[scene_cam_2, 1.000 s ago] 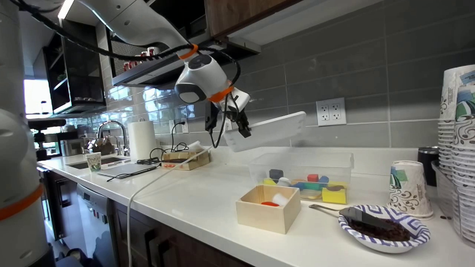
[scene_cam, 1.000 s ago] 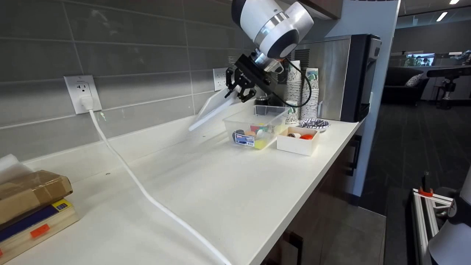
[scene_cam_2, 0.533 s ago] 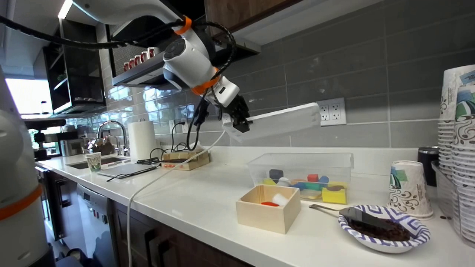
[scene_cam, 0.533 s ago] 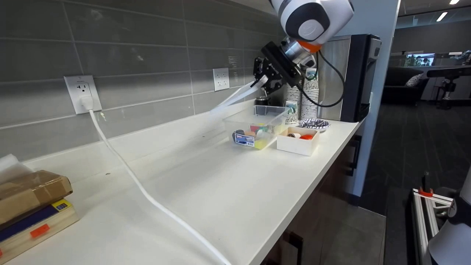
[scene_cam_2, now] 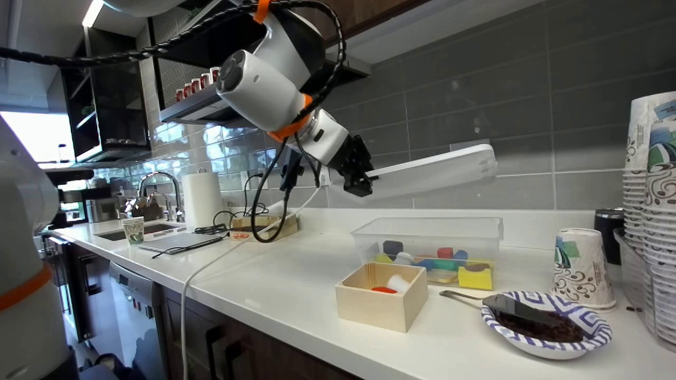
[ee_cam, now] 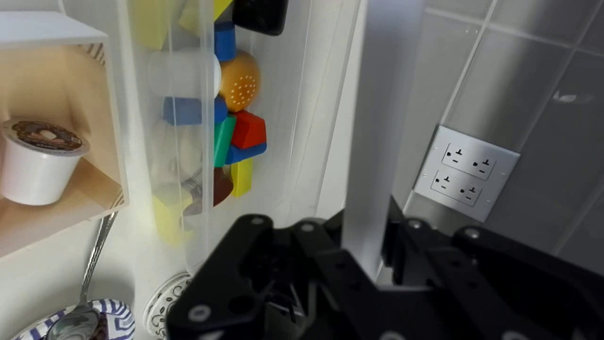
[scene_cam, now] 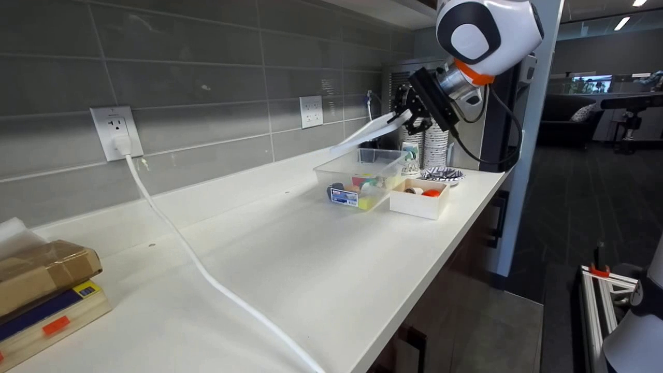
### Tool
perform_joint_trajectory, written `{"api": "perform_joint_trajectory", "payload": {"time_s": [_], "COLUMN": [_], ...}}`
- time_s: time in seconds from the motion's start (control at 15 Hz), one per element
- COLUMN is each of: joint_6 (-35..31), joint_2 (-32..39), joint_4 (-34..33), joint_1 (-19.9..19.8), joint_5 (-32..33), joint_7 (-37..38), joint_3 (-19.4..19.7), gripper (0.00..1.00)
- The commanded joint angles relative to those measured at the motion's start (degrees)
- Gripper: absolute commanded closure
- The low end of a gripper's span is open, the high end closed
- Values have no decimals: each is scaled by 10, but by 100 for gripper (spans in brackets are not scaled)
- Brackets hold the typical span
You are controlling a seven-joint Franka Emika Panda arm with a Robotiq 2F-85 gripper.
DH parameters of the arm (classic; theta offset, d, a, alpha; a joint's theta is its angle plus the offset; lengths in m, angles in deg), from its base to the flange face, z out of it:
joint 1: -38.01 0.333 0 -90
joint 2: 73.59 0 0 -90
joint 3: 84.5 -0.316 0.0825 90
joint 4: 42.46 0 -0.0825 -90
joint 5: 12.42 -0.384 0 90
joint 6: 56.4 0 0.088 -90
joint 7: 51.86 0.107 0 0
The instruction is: Place the white lid on the tote
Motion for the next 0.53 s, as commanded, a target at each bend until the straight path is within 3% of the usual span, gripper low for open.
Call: {"api": "perform_joint_trajectory", "payload": {"time_s": [0.0, 0.47], "joint_6": [87, 208], "joint_2": [28, 146], "joint_4": [10, -22], "joint_1": [-40, -38], "joint_5": [-71, -71], "joint_7": [-97, -110], "joint_3": [-6, 1], "gripper": [98, 98]}}
